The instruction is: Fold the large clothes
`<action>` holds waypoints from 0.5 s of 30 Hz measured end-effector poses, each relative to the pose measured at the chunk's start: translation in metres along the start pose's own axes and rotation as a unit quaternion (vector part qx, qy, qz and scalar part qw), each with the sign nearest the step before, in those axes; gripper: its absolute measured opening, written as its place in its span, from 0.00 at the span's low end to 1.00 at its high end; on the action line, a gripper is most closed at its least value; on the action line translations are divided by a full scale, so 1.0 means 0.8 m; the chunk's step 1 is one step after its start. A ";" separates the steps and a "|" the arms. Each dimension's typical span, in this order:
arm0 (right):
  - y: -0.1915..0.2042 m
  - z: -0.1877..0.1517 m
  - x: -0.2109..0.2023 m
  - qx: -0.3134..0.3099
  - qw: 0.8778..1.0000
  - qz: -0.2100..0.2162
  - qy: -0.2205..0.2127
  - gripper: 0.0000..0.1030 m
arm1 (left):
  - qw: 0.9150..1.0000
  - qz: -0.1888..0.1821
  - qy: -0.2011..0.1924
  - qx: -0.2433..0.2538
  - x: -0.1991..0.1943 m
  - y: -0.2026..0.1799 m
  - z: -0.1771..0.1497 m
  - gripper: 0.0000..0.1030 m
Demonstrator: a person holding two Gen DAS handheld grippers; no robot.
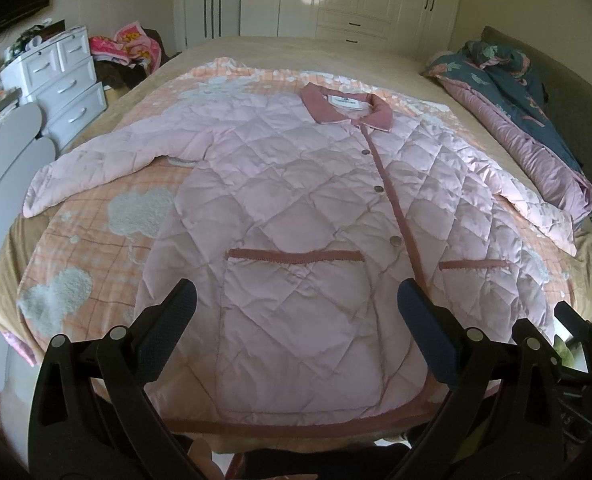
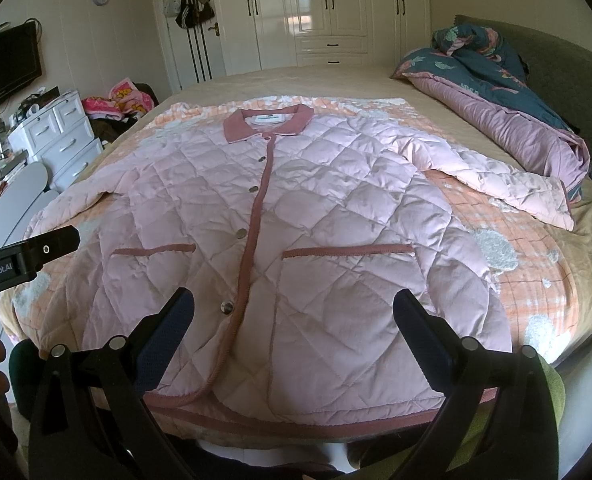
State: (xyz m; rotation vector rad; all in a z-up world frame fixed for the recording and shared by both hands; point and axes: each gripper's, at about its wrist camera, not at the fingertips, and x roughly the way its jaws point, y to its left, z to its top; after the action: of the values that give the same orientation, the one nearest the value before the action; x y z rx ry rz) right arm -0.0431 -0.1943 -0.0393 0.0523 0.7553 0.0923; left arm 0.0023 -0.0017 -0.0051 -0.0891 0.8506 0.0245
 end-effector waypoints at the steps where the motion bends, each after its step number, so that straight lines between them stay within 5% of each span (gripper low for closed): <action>1: 0.000 0.000 0.000 0.000 1.000 0.000 0.000 0.96 | 1.000 0.000 0.000 0.000 0.001 0.000 0.000 0.91; 15: 0.001 0.000 -0.001 0.000 1.000 0.000 -0.001 0.96 | 1.000 -0.002 -0.001 -0.002 -0.001 0.001 0.000 0.91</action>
State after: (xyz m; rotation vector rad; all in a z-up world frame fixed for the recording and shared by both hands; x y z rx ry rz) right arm -0.0437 -0.1939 -0.0383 0.0526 0.7538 0.0924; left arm 0.0019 -0.0009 -0.0049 -0.0941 0.8489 0.0233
